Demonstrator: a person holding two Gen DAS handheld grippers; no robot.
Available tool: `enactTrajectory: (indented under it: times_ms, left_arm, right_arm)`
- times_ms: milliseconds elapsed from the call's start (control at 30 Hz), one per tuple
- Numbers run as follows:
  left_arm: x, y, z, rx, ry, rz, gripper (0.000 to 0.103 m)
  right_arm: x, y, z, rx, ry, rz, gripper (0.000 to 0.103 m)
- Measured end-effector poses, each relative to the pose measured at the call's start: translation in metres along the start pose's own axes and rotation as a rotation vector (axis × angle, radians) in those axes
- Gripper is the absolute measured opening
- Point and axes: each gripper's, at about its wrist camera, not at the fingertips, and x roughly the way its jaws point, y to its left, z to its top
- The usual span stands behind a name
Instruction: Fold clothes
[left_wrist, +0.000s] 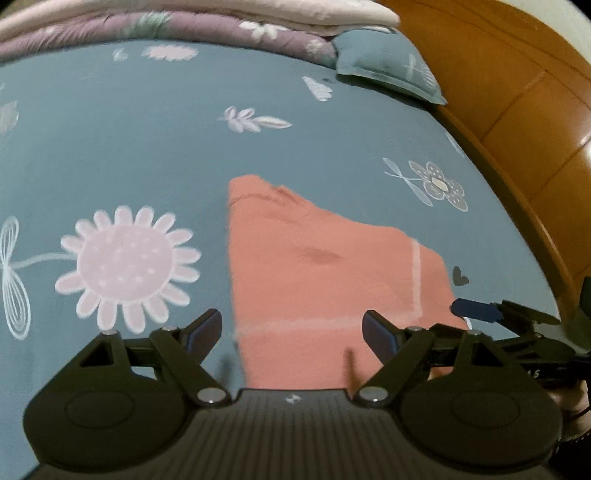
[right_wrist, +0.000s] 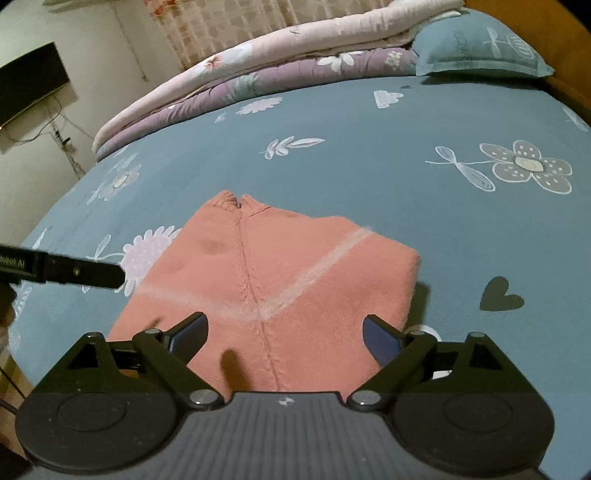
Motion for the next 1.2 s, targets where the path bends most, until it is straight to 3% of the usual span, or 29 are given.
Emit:
enactTrajectory:
  times_ms: [133, 267, 333, 367, 400, 433, 467, 667, 833, 900, 1033, 1200]
  left_arm:
    - [0.014, 0.022, 0.002, -0.052, 0.027, -0.064, 0.083]
    - [0.021, 0.034, 0.008, -0.007, 0.037, -0.105, 0.083]
    - [0.019, 0.045, 0.012, 0.021, 0.035, -0.113, 0.083]
    - [0.017, 0.051, 0.014, 0.033, 0.033, -0.115, 0.083]
    - [0.015, 0.057, 0.014, 0.042, 0.031, -0.116, 0.083]
    - [0.012, 0.065, 0.014, 0.046, 0.029, -0.120, 0.083]
    - [0.009, 0.073, 0.014, 0.047, 0.028, -0.128, 0.083]
    - [-0.001, 0.125, 0.005, -0.002, 0.042, -0.175, 0.083]
    - [0.003, 0.155, -0.001, -0.045, 0.074, -0.184, 0.083]
    - [0.006, 0.163, 0.000, -0.051, 0.085, -0.188, 0.083]
    - [0.008, 0.163, 0.006, -0.017, 0.093, -0.208, 0.083]
    - [0.005, 0.151, 0.010, 0.068, 0.092, -0.233, 0.083]
  right_arm:
    - [-0.004, 0.009, 0.007, 0.026, -0.030, -0.014, 0.094]
    - [-0.002, 0.017, 0.030, 0.025, -0.074, 0.001, 0.094]
    - [0.008, 0.023, 0.050, -0.016, -0.095, -0.006, 0.088]
    - [0.017, 0.029, 0.061, -0.054, -0.090, -0.011, 0.062]
    - [0.030, 0.035, 0.073, -0.095, -0.064, -0.027, 0.029]
    - [0.044, 0.042, 0.084, -0.134, -0.038, -0.043, 0.019]
    - [0.060, 0.047, 0.092, -0.170, -0.015, -0.059, 0.017]
    - [0.145, 0.062, 0.111, -0.305, 0.126, -0.112, 0.021]
    - [0.161, 0.066, 0.110, -0.323, 0.184, -0.131, 0.023]
    - [0.157, 0.071, 0.112, -0.330, 0.175, -0.146, 0.034]
    - [0.152, 0.080, 0.119, -0.309, 0.150, -0.091, 0.041]
    - [0.177, 0.093, 0.110, -0.389, 0.219, -0.146, 0.040]
